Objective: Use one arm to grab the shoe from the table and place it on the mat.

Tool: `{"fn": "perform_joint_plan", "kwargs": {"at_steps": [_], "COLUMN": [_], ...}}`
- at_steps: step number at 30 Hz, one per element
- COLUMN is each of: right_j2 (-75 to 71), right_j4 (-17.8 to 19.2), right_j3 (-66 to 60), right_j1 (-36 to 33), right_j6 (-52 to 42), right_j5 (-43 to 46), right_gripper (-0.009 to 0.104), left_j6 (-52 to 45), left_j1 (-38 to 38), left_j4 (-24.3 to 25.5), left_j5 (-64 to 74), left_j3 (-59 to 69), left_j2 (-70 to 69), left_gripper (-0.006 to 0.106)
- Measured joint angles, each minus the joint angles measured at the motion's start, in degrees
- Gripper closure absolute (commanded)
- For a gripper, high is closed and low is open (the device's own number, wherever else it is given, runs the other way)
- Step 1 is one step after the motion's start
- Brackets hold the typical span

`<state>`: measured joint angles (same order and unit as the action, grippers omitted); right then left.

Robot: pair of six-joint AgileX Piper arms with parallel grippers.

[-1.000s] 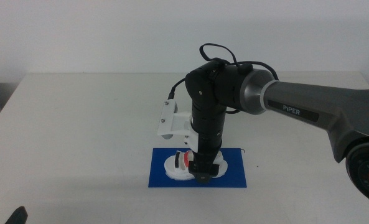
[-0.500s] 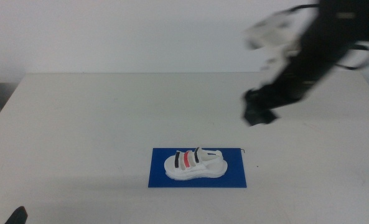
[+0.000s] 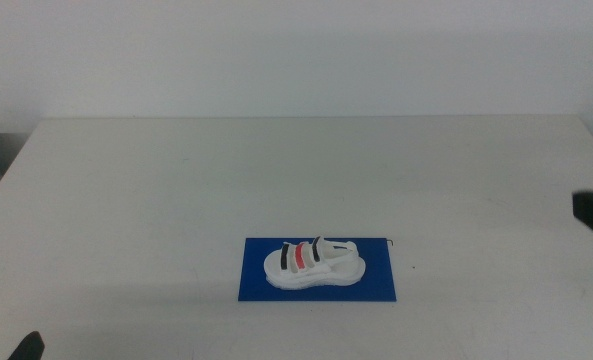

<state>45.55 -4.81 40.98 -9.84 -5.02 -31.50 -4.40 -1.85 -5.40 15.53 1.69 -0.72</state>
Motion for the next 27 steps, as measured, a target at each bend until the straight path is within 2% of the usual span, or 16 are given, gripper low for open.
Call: {"fn": "perform_joint_plan", "kwargs": {"at_steps": [5, 11, 23, 27], "right_j2": [-9.9, -19.2, -29.3, -33.5], "right_j4": [-1.6, -1.9, -2.0, -2.0], "right_j3": [-13.7, -24.9, -41.2, -42.5], "right_j1": [0.1, 0.1, 0.1, 0.1], "right_j6": [0.0, 0.0, 0.0, 0.0], "right_j5": [10.9, 24.4, 27.1, 26.2], "right_gripper": [0.020, 0.020, 0.020, 0.020], "left_j6": [0.0, 0.0, 0.0, 0.0], "left_j1": [0.0, 0.0, 0.0, 0.0], "left_j4": [0.0, 0.0, 0.0, 0.0], "left_j5": [0.0, 0.0, 0.0, 0.0], "left_j3": [0.0, 0.0, 0.0, 0.0], "left_j2": [0.0, 0.0, 0.0, 0.0], "left_gripper": [0.007, 0.007, 0.007, 0.007]}}
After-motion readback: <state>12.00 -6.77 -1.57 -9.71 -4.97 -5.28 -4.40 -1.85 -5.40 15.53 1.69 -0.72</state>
